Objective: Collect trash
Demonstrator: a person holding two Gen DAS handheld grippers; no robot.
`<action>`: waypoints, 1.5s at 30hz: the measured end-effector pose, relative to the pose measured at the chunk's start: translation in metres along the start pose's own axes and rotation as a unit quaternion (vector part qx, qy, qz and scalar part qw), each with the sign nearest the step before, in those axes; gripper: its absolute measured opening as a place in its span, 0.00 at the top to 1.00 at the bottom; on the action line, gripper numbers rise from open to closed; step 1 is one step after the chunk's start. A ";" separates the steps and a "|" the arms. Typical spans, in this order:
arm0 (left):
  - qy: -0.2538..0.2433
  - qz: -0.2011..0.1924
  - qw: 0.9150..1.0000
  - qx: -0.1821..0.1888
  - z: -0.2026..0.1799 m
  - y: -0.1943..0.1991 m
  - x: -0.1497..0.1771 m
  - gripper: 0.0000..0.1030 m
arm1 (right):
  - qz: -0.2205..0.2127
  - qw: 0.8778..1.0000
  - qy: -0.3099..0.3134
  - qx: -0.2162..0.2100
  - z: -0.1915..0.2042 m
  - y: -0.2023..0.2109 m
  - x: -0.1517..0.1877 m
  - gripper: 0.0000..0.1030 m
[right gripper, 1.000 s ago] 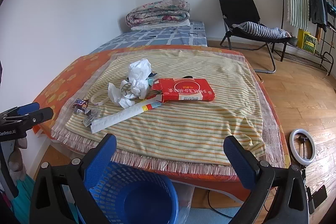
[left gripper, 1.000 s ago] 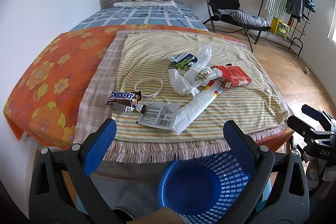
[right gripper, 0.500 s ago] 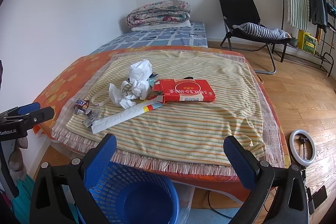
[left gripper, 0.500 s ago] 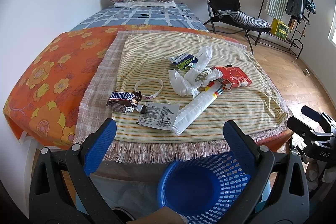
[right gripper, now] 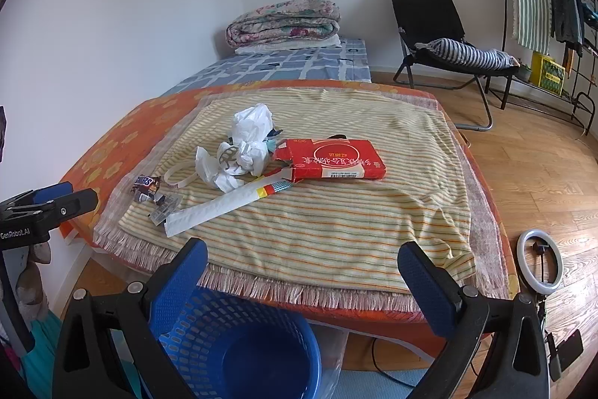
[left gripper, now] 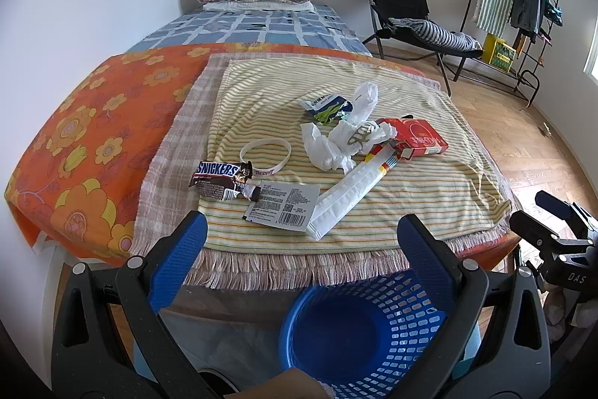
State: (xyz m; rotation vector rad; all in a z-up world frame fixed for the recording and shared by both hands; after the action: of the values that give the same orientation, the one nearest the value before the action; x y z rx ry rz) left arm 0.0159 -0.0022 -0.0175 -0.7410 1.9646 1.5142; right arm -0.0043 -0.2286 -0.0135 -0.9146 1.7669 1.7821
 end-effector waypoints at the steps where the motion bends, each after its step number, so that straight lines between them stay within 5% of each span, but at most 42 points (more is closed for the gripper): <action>1: 0.000 0.000 1.000 0.000 0.000 0.000 0.000 0.00 | 0.001 1.000 0.000 0.000 0.000 0.000 0.000 0.00; 45: 0.004 0.007 1.000 -0.012 0.011 -0.002 0.010 0.00 | 0.020 1.000 -0.012 0.015 0.002 -0.011 -0.001 0.00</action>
State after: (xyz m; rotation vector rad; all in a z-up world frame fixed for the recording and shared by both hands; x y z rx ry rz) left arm 0.0116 0.0070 -0.0286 -0.7457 1.9646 1.5468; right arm 0.0037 -0.2255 -0.0206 -0.8474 1.8035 1.7788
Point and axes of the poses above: each gripper's, at about its wrist camera, not at the fingertips, and y roughly against the way its jaws point, z to its left, x to its underside, the point moved 2 cm from there along -y, roughly the way its jaws point, and after that the axes turned 11 degrees about x, right-handed, at the moved point
